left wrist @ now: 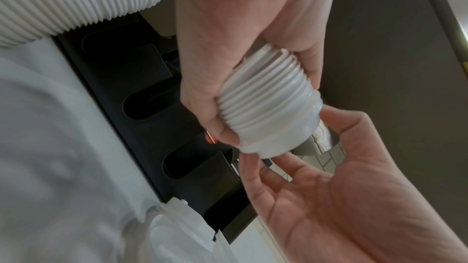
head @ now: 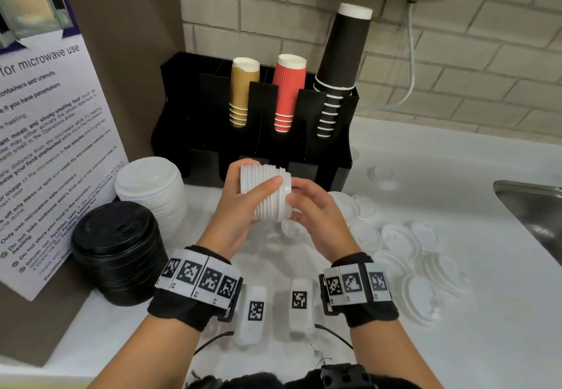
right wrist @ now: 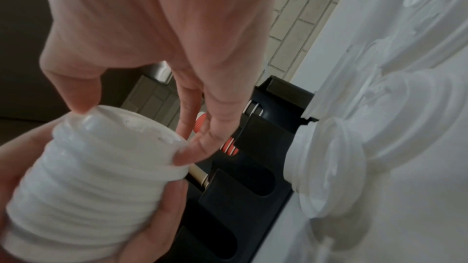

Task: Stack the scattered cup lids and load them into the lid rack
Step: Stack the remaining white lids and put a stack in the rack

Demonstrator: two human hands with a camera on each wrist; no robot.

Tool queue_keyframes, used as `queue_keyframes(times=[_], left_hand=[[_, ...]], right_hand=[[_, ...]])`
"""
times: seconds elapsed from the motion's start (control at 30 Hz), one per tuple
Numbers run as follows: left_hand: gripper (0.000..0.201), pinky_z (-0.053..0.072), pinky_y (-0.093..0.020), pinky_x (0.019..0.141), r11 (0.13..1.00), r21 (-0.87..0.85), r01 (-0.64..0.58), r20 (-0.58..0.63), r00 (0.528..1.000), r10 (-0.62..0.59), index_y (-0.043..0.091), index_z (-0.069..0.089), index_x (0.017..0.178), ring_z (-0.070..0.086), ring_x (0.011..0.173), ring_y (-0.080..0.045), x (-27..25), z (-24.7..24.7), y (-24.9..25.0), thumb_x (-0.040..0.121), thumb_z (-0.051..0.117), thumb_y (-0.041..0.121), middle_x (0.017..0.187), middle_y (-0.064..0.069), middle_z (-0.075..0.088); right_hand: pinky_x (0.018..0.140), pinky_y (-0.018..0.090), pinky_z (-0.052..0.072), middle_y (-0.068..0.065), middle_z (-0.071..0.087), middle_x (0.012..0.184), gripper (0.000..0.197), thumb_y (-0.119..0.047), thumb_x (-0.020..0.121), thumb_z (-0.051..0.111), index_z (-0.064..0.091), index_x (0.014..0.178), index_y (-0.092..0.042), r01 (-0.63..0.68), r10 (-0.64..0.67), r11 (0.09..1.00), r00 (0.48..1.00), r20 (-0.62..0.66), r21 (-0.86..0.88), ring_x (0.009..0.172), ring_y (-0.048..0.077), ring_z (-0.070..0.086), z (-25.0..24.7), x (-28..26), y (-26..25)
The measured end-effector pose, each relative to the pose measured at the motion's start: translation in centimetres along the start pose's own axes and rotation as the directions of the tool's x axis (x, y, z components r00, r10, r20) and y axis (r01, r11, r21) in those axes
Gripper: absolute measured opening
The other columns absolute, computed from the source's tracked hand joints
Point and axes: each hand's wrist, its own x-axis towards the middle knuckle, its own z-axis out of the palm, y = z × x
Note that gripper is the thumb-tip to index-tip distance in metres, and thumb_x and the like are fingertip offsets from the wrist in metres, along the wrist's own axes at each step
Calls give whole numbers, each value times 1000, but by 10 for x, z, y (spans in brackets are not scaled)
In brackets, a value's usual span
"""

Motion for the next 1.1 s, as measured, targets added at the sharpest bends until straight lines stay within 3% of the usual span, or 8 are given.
queue_keyframes(times=[0.27,0.4,0.47,0.73,0.87,0.93,1.03,1.1], left_hand=[[52,56,-32,67,998,17,63,48,997,-63,36,54,110,61,105,-21,-3,-2,-1,64,78,43,114,2,59],[53,56,-31,65,998,1,67,25,997,-67,37,53,109,60,105,-20,-5,2,1,61,76,44,115,2,58],[55,57,-30,65,998,-9,61,8,998,-61,37,53,109,61,103,-19,-5,4,1,60,75,45,115,2,58],[52,57,-32,68,998,-34,52,-23,998,-53,36,52,112,61,104,-20,-3,4,2,68,80,40,117,-1,57],[57,55,-29,65,998,-55,36,-43,998,-39,34,51,113,58,104,-17,1,-4,6,62,74,41,115,3,55],[56,55,-28,65,998,-52,25,-60,998,-28,35,51,112,56,104,-16,2,-9,8,61,74,41,113,5,54],[54,55,-26,63,998,-58,23,-68,997,-27,36,50,111,55,104,-15,3,-13,8,63,73,39,114,5,53],[55,55,-28,66,998,-56,33,-65,997,-37,36,50,112,55,106,-16,2,-14,8,63,73,39,115,4,53]], right_hand=[[91,48,54,22,60,116,42,-28,78,62,64,119,-18,23,-20,998,999,44,-63,108,36,60,-4,-4,-3],[72,23,51,14,64,105,40,-28,79,62,64,118,-20,67,-61,993,996,67,-102,89,16,64,-6,-3,-4],[70,19,50,3,64,98,40,-28,79,63,64,119,-20,81,-74,991,995,71,-103,84,8,63,-5,-3,-4],[73,20,51,4,65,104,43,-30,80,66,62,121,-18,102,-91,988,991,100,-117,90,10,65,-3,1,-7],[89,29,53,-2,69,107,28,-40,94,56,65,114,-23,50,-42,966,998,37,-252,102,12,64,-18,20,-13],[94,29,48,-7,66,106,23,-38,95,55,64,109,-24,16,-60,850,996,-67,-527,105,11,60,-33,37,-16],[102,41,40,2,57,123,50,-49,84,65,53,123,-19,-69,162,385,987,-6,-920,123,25,45,-43,57,-8],[105,46,35,4,52,128,66,-60,78,65,46,128,-21,-41,295,120,955,-4,-992,127,28,36,-38,65,-1]])
